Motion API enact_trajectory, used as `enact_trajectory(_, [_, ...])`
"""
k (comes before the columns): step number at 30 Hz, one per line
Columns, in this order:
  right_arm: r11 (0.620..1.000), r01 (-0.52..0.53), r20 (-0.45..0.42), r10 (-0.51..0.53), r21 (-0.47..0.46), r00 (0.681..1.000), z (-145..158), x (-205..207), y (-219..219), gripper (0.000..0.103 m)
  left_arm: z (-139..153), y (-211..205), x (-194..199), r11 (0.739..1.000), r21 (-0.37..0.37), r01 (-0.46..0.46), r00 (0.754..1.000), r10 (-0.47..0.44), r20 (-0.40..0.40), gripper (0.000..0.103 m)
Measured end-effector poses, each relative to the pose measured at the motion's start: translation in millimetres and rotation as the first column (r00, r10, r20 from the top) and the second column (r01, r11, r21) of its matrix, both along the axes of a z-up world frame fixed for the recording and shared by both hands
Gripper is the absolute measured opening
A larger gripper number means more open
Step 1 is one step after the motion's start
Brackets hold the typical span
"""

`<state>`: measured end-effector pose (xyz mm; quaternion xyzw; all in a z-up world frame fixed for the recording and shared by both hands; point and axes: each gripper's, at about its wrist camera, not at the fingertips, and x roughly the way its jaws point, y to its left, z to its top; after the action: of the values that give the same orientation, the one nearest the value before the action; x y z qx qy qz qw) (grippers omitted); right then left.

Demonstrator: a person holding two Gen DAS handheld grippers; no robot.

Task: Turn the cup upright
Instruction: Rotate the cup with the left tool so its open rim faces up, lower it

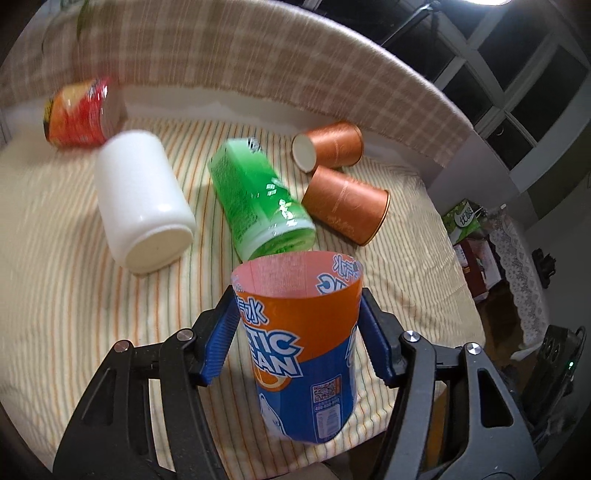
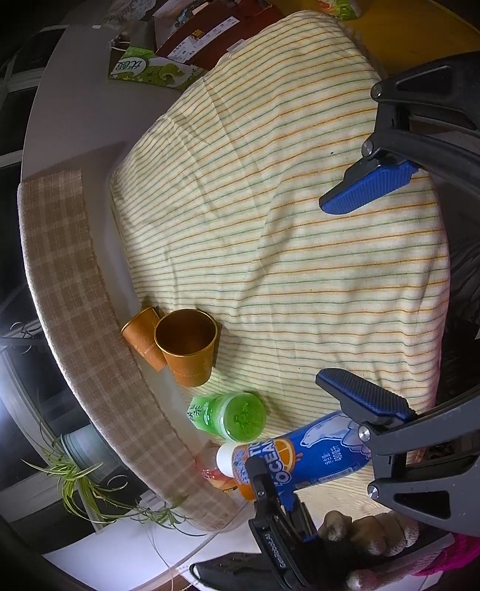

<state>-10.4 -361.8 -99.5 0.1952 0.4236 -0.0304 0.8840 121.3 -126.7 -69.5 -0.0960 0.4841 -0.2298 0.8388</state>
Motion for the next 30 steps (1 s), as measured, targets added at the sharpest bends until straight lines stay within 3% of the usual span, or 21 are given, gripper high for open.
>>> enact_trajectory(11, [1.000, 0.004, 0.004, -0.004, 0.005, 1.000, 1, -2, -1, 0.087, 16, -5, -12, 0.990, 0.132, -0.038, 0.979, 0.010, 0.203, 0.064])
enact_trajectory(18, [1.000, -0.001, 0.005, 0.001, 0.003, 1.000, 2, -3, 0, 0.087, 21, -9, -24, 0.979, 0.193, -0.065, 0.943, -0.003, 0.332, 0.064])
enact_trajectory(30, [1.000, -0.005, 0.007, 0.005, -0.009, 1.000, 3, -1, 1, 0.087, 12, -6, -27, 0.979, 0.190, -0.079, 0.927, 0.002, 0.374, 0.064])
